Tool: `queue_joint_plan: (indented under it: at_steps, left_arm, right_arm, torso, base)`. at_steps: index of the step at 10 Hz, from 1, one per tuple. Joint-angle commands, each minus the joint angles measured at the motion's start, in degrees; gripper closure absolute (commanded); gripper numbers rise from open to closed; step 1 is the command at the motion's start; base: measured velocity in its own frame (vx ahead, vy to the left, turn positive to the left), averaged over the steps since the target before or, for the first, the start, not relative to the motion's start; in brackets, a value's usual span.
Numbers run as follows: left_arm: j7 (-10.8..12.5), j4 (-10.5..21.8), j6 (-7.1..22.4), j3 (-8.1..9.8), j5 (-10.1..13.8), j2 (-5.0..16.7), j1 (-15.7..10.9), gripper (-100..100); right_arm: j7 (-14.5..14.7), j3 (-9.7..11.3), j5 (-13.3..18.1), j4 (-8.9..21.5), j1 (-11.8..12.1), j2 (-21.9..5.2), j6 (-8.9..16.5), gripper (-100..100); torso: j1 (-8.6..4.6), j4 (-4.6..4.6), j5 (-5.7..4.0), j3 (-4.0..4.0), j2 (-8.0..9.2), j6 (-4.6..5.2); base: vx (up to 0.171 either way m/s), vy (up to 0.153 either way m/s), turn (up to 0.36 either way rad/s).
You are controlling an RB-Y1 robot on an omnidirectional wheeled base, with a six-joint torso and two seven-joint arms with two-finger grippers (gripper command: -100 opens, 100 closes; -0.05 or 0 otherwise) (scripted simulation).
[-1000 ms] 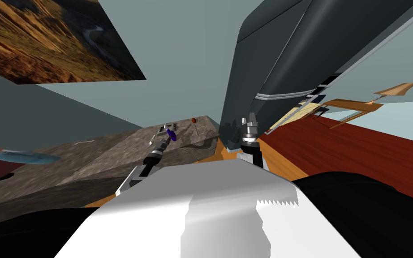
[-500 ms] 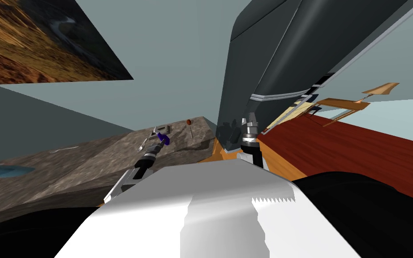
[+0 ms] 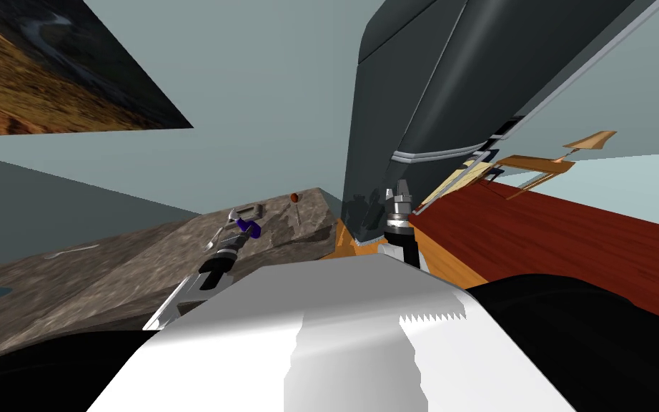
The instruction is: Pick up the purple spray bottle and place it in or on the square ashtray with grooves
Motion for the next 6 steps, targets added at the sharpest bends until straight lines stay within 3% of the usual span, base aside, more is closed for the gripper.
queue_joint_plan:
  at_steps: [1,2,3,4,5,6]
  left_arm:
    - [-0.61,1.58,1.02,0.94,-0.26,0.72,-0.49,-100]
    - [-0.40,1.16,0.32,0.83,-0.15,0.38,-0.05,-100]
    - [-0.47,1.34,0.29,0.93,-0.16,0.43,-0.08,0]
    - [-0.46,1.32,0.29,0.91,-0.16,0.42,-0.08,-100]
    - [-0.46,1.32,0.29,0.91,-0.16,0.42,-0.08,100]
    - [-0.46,1.32,0.29,0.91,-0.16,0.42,-0.08,100]
  right_arm:
    - [0.00,0.00,0.00,0.00,0.00,0.00,0.00,0]
    - [0.00,0.00,0.00,0.00,0.00,0.00,0.00,0]
    - [0.00,-0.01,0.00,0.00,0.00,0.00,0.00,0]
    - [0.00,-0.01,0.00,0.00,-0.01,-0.01,0.00,0]
    - [0.00,-0.01,0.00,0.00,-0.01,-0.01,0.00,0]
    - [0.00,-0.01,0.00,0.00,-0.01,-0.01,0.00,0]
  torso:
    - [0.00,0.00,0.00,0.00,0.00,0.00]
    - [0.03,0.00,0.00,0.00,0.02,0.00]
    - [0.16,0.02,0.03,0.07,0.14,-0.01]
    - [0.26,0.04,0.05,0.12,0.22,-0.01]
    - [0.29,0.05,0.06,0.14,0.25,-0.01]
    - [0.30,0.05,0.07,0.14,0.26,-0.01]
  base:
    - [0.063,-0.075,-0.037]
    - [0.019,-0.029,0.000]
    - [0.005,-0.006,0.001]
    - [0.000,0.000,0.000]
    - [0.000,0.000,0.000]
    - [0.000,0.000,0.000]
